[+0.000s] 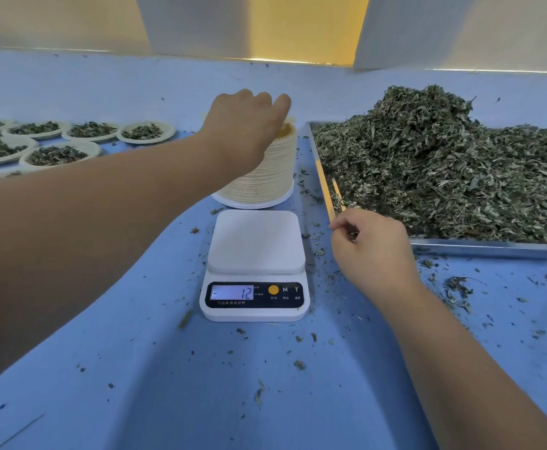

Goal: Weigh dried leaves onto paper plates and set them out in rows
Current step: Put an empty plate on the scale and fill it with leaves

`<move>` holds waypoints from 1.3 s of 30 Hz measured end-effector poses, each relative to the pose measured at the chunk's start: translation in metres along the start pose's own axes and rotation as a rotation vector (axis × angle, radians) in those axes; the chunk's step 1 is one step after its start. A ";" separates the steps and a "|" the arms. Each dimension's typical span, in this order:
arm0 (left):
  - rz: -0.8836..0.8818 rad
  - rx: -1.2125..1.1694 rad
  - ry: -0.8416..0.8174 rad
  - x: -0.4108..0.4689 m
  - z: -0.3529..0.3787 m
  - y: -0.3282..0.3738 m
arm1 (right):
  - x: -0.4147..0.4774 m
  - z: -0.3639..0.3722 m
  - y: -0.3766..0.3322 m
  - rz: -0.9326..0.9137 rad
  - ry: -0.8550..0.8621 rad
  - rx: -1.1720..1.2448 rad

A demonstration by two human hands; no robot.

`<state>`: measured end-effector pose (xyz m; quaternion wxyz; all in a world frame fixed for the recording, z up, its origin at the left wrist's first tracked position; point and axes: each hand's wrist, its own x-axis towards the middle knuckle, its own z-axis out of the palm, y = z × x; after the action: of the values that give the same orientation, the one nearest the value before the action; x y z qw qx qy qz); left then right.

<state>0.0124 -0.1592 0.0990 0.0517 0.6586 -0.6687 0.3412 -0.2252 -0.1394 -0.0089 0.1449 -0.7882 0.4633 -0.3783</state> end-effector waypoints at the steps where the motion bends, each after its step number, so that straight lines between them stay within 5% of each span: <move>1: -0.072 -0.046 0.005 -0.001 0.000 -0.002 | 0.000 0.000 0.000 0.001 -0.003 -0.002; 9: -0.475 -0.490 0.273 -0.022 0.016 -0.013 | -0.001 0.001 -0.001 0.003 0.007 0.001; 17: -0.672 -1.104 0.573 -0.077 0.021 0.006 | -0.001 0.003 0.000 0.027 0.041 0.053; 24: -0.660 -1.413 0.435 -0.132 0.019 0.017 | -0.002 0.011 -0.004 -0.038 0.075 0.187; 32: -0.760 -1.240 0.324 -0.162 0.036 0.006 | -0.012 0.022 -0.018 -0.178 0.049 0.186; 39: -0.726 -1.239 0.193 -0.168 0.050 -0.001 | -0.012 0.031 -0.019 0.009 -0.041 0.351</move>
<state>0.0539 -0.0434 -0.0255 0.5842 0.6560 -0.4708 -0.0826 -0.1937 -0.1226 -0.0244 0.2913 -0.7562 0.3907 -0.4366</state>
